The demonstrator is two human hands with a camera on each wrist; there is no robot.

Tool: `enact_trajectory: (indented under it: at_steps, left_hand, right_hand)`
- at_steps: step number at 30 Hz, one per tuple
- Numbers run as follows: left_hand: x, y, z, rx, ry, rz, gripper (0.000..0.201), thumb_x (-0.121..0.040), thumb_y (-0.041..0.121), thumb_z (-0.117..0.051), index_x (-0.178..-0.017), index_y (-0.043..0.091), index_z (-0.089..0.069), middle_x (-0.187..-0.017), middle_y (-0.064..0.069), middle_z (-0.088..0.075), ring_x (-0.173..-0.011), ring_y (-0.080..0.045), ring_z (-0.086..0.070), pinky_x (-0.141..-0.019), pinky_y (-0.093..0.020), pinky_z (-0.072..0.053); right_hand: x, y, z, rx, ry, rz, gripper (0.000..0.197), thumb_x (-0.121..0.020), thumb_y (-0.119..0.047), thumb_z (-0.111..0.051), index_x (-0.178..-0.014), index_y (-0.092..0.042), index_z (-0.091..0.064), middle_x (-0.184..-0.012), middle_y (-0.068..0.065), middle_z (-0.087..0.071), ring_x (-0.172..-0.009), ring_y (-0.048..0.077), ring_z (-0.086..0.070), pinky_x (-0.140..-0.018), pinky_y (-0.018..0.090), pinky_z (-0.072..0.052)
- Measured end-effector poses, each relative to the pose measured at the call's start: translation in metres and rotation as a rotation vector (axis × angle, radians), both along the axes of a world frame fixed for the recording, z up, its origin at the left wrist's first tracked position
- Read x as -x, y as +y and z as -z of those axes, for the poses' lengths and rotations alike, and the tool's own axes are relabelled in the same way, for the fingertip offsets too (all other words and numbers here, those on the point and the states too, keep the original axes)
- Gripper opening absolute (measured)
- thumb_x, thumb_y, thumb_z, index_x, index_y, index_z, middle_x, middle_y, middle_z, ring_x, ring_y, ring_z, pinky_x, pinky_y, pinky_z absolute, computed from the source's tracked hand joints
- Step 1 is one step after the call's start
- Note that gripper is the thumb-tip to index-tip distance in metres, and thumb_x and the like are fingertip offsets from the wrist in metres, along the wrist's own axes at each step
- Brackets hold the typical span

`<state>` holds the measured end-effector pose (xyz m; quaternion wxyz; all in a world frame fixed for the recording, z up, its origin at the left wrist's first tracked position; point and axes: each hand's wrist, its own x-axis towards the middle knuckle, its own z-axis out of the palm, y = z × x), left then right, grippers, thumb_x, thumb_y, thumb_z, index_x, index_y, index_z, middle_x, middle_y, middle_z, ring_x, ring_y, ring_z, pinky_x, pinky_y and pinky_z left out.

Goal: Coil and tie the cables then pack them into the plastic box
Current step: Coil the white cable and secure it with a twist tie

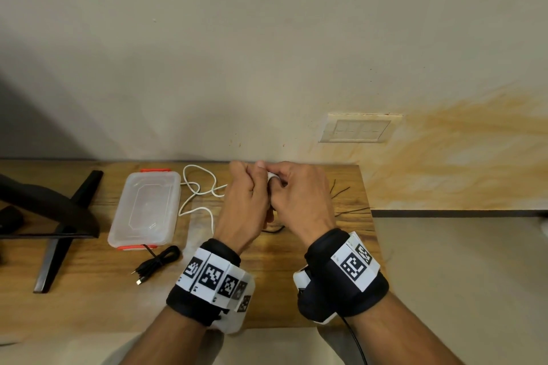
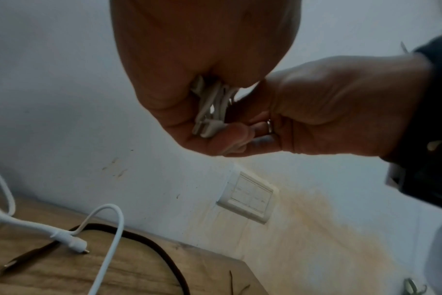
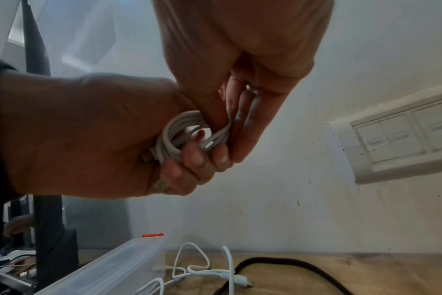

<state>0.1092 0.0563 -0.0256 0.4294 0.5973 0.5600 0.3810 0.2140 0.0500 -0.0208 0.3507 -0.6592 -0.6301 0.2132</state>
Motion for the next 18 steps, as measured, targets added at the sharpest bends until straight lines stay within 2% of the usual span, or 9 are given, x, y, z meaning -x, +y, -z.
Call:
enact_trajectory:
  at_steps: [3,5,7,8,10,12,13,16,18]
  left_hand:
    - [0.010,0.009,0.001,0.129,-0.018,0.024,0.030,-0.107,0.033,-0.032,-0.096,0.008,-0.045,-0.079,-0.001,-0.053,-0.060,0.001,-0.060,-0.049,-0.016,-0.045]
    - [0.017,0.014,0.007,0.220,-0.078,0.046,0.054,-0.103,0.053,-0.027,-0.085,0.009,-0.055,-0.079,-0.009,-0.063,-0.066,-0.009,-0.066,-0.057,-0.025,-0.052]
    - [0.021,0.018,0.015,0.289,-0.090,0.027,0.077,-0.091,0.076,-0.018,-0.067,0.013,-0.055,-0.065,-0.007,-0.065,-0.061,-0.021,-0.064,-0.060,-0.036,-0.049]
    - [0.022,0.017,0.015,0.302,-0.087,0.017,0.081,-0.090,0.079,-0.013,-0.060,0.014,-0.051,-0.054,-0.003,-0.060,-0.054,-0.019,-0.059,-0.058,-0.035,-0.044]
    - [0.021,0.017,0.015,0.292,-0.054,-0.002,0.078,-0.094,0.073,-0.009,-0.058,0.014,-0.046,-0.048,0.001,-0.053,-0.051,-0.015,-0.052,-0.057,-0.032,-0.039]
    - [0.020,0.016,0.013,0.271,-0.008,-0.027,0.073,-0.097,0.067,-0.011,-0.062,0.013,-0.045,-0.051,0.000,-0.051,-0.055,-0.017,-0.052,-0.059,-0.032,-0.039]
    - [0.019,0.016,0.012,0.260,0.013,-0.035,0.072,-0.098,0.066,-0.011,-0.062,0.013,-0.044,-0.051,-0.001,-0.050,-0.054,-0.017,-0.051,-0.058,-0.032,-0.039]
    - [0.014,0.015,0.011,0.279,0.019,-0.026,0.080,-0.098,0.065,-0.008,-0.050,0.013,-0.045,-0.040,0.000,-0.050,-0.040,-0.013,-0.049,-0.049,-0.027,-0.038]
    - [0.011,0.014,0.009,0.282,0.024,-0.008,0.085,-0.099,0.064,-0.006,-0.041,0.014,-0.044,-0.035,-0.003,-0.048,-0.032,-0.012,-0.048,-0.040,-0.022,-0.039]
  right_hand:
    - [0.001,-0.001,-0.001,0.024,-0.054,-0.057,0.027,-0.095,-0.017,-0.058,-0.110,-0.029,-0.076,-0.073,0.000,-0.075,-0.058,0.013,-0.066,-0.061,0.036,-0.058]
    - [0.006,-0.003,-0.003,0.018,-0.122,-0.109,0.028,-0.093,-0.014,-0.059,-0.112,-0.027,-0.076,-0.075,0.001,-0.075,-0.062,0.016,-0.068,-0.065,0.037,-0.059]
    - [0.013,-0.007,-0.004,-0.010,-0.230,-0.166,0.031,-0.092,-0.013,-0.060,-0.116,-0.027,-0.073,-0.076,0.001,-0.074,-0.064,0.018,-0.066,-0.066,0.034,-0.057]
    - [0.016,-0.008,-0.004,-0.025,-0.298,-0.192,0.030,-0.092,-0.013,-0.061,-0.114,-0.027,-0.073,-0.073,0.001,-0.072,-0.062,0.019,-0.063,-0.062,0.033,-0.054]
    - [0.021,-0.011,-0.006,-0.052,-0.439,-0.205,0.017,-0.089,-0.013,-0.064,-0.100,-0.024,-0.073,-0.061,-0.003,-0.057,-0.054,0.019,-0.052,-0.052,0.032,-0.045]
    - [0.023,-0.011,-0.006,-0.081,-0.495,-0.171,0.008,-0.085,-0.012,-0.070,-0.086,-0.021,-0.070,-0.053,-0.006,-0.039,-0.046,0.017,-0.040,-0.044,0.030,-0.035]
    - [0.022,-0.011,-0.005,-0.093,-0.501,-0.161,0.009,-0.084,-0.012,-0.072,-0.084,-0.020,-0.069,-0.052,-0.007,-0.036,-0.044,0.017,-0.038,-0.043,0.028,-0.033]
    - [0.016,-0.010,-0.005,-0.111,-0.509,-0.159,0.021,-0.083,-0.012,-0.072,-0.102,-0.021,-0.068,-0.053,-0.004,-0.054,-0.047,0.019,-0.052,-0.043,0.028,-0.037]
    - [0.010,-0.007,-0.010,-0.052,-0.485,-0.180,0.033,-0.090,-0.016,-0.065,-0.121,-0.023,-0.055,-0.060,-0.004,-0.058,-0.054,0.020,-0.058,-0.049,0.032,-0.045]
